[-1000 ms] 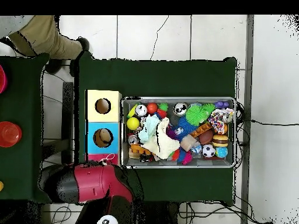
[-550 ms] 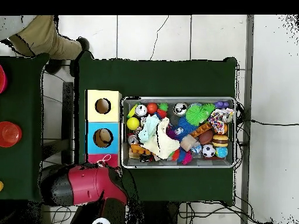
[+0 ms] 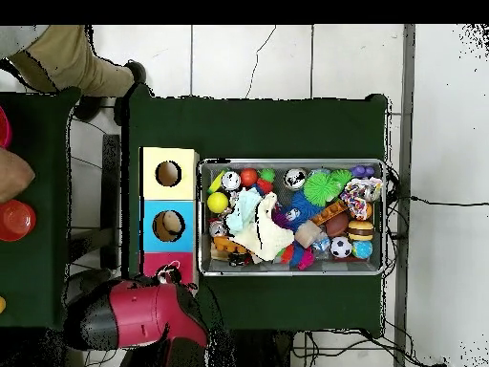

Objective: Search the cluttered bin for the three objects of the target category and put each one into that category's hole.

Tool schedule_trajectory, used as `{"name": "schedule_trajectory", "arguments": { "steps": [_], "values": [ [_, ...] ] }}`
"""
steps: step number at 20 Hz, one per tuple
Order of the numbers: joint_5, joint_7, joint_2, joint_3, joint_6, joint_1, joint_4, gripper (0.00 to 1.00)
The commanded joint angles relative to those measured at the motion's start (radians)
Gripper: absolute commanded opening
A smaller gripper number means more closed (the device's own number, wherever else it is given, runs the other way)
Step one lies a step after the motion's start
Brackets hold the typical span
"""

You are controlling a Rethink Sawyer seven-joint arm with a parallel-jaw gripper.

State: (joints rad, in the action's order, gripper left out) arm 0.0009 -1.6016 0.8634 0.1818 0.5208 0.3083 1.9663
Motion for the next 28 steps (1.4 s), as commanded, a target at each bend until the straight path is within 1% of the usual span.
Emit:
{"name": "schedule_trajectory", "arguments": {
  "steps": [1, 4, 9, 16, 22, 24, 28],
  "values": [
    [0.045, -0.204, 0.029, -0.030, 0.061, -0.014, 0.093, 0.00],
    [0.042, -0.200, 0.047, -0.026, 0.071, -0.013, 0.112, 0.00],
    [0.046, -0.201, 0.048, -0.032, 0.060, -0.020, 0.123, 0.00],
    [0.050, -0.197, 0.017, -0.056, 0.031, -0.026, 0.127, 0.00],
    [0.049, -0.225, -0.021, -0.055, 0.017, 0.000, 0.105, 0.00],
    [0.053, -0.230, -0.047, -0.060, 0.013, 0.006, 0.083, 0.00],
    [0.058, -0.228, -0.048, -0.063, 0.002, 0.007, 0.092, 0.00]
  ]
}}
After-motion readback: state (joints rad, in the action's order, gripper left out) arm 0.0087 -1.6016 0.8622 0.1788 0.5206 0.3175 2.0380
